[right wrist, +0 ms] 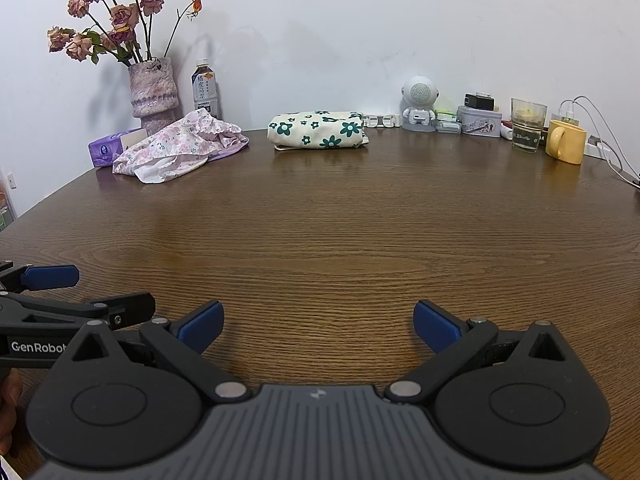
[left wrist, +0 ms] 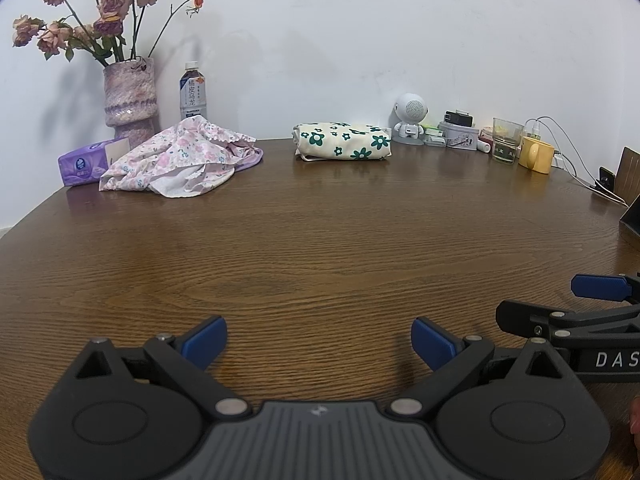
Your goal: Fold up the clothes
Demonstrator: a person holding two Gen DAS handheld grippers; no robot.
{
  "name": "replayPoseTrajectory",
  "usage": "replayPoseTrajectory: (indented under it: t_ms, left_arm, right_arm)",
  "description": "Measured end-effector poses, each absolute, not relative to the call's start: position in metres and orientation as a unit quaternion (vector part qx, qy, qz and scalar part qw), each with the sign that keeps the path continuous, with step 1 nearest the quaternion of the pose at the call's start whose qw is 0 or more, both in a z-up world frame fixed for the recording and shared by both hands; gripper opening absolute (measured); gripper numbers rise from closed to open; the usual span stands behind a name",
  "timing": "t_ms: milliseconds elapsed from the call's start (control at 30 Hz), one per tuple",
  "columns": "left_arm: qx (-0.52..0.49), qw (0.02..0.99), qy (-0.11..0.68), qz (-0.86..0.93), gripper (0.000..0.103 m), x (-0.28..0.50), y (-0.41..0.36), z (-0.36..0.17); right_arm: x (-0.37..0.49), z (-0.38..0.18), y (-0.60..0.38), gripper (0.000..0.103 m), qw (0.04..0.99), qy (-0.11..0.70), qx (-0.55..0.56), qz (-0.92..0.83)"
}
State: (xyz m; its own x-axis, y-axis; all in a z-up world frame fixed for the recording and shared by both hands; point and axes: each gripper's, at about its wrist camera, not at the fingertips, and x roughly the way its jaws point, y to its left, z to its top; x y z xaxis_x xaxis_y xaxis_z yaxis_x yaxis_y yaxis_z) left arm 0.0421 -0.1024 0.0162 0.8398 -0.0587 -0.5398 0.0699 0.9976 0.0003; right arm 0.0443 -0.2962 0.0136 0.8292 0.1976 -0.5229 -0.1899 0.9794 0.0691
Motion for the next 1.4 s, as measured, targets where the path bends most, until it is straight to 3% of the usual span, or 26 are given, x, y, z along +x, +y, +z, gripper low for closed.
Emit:
replayPoseTrajectory:
  t_ms: [1400]
  left_arm:
    - [0.015, 0.959, 0.281, -0.033, 0.099, 0.0413, -0.1041, 0.0167]
  right_arm:
    - [0.0452, 0.013, -0.2971, 0.103, 0.955, 0.278, 0.018, 0.103]
